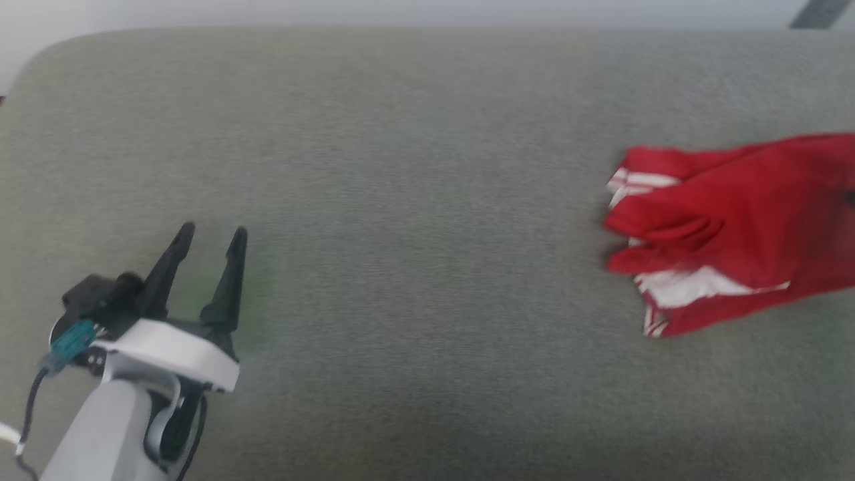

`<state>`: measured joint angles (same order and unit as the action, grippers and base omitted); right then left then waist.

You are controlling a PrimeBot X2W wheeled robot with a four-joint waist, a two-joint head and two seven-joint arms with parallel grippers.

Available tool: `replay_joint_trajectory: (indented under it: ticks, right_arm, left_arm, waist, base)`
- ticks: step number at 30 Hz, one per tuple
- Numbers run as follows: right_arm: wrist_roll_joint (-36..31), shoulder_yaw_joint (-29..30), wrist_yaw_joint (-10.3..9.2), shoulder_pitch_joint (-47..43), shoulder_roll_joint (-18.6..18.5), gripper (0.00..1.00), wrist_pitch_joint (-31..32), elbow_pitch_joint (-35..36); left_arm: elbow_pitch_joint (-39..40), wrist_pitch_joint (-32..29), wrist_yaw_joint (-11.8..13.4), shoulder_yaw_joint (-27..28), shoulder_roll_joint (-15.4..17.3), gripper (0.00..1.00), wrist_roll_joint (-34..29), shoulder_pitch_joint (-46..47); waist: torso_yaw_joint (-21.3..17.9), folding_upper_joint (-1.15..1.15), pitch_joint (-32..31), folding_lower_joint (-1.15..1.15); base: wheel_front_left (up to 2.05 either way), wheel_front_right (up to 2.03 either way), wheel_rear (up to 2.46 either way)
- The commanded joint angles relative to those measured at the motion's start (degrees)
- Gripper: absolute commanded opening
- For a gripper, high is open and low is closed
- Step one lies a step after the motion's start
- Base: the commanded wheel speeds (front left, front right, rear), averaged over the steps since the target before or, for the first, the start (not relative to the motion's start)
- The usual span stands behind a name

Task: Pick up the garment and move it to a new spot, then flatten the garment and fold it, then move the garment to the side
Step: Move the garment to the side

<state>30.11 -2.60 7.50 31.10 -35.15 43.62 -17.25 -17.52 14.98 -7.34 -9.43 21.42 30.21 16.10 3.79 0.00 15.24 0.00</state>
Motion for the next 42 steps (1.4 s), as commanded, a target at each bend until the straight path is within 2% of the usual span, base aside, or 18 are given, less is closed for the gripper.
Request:
replay_joint_trajectory:
  ticks: [1, 13, 22, 27, 37, 38, 40, 41, 42]
  right_arm:
    - [-0.6, 0.0, -0.02, 2.2, -1.3, 0.00, -1.5, -1.1]
    - [-4.7, -1.4, -0.02, 12.2, -6.2, 0.00, -9.3, -9.9]
    - [-11.5, -0.8, -0.02, 20.1, -8.1, 0.00, -19.4, -18.9]
    - [-17.0, 0.4, -0.02, 23.4, -7.6, 0.00, -25.4, -24.1]
    - [-24.6, 3.9, -0.02, 28.0, -2.9, 0.00, -33.1, -35.3]
    - [-25.4, 4.2, -0.02, 28.5, -2.7, 0.07, -33.8, -36.3]
    - [-26.5, 5.2, -0.02, 29.1, -1.7, 0.48, -34.8, -38.2]
    - [-27.2, 5.6, -0.02, 29.4, -1.4, 0.84, -35.3, -38.9]
    - [-27.6, 5.8, -0.02, 29.9, -1.1, 1.00, -35.7, -39.7]
  left_arm:
    - [0.3, 0.2, -0.1, -1.4, 0.5, 1.00, -0.8, 2.3]
    - [-0.3, 0.2, -0.1, -9.7, 3.5, 1.00, -0.4, 12.6]
    - [-0.1, -0.1, -0.1, -15.2, 5.4, 1.00, -0.2, 19.7]
    - [-0.4, -0.1, -0.1, -17.3, 6.3, 1.00, 0.1, 22.9]
    - [-1.8, 0.0, -0.1, -20.6, 6.7, 1.00, 0.9, 26.9]
    - [-2.0, 0.0, -0.1, -20.7, 6.8, 1.00, 1.1, 27.1]
    - [-2.5, 0.1, -0.1, -20.6, 6.8, 1.00, 1.6, 27.2]
    - [-2.6, 0.1, 0.0, -20.5, 6.9, 1.00, 1.8, 27.2]
    - [-2.7, 0.1, 0.0, -20.3, 7.2, 1.00, 2.1, 27.1]
  waist:
    - [-2.9, 0.00, 2.0, 0.00]
    - [-9.8, 0.00, 7.8, 0.00]
    - [-13.9, 0.00, 13.1, 0.00]
    - [-15.0, 0.00, 15.9, 0.00]
    - [-14.3, 0.00, 19.4, 0.00]
    - [-14.2, 0.00, 19.5, 0.00]
    - [-14.0, 0.00, 19.5, 0.00]
    - [-13.9, 0.00, 19.5, 0.00]
    - [-13.8, 0.00, 19.3, 0.00]
  base:
    - [0.00, 0.00, 0.00]
    - [0.00, 0.00, 0.00]
    - [0.00, 0.00, 0.00]
    - [0.00, 0.00, 0.00]
    - [0.00, 0.00, 0.00]
    - [0.00, 0.00, 0.00]
    - [0.00, 0.00, 0.00]
    - [0.00, 0.00, 0.00]
    - [0.00, 0.00, 0.00]
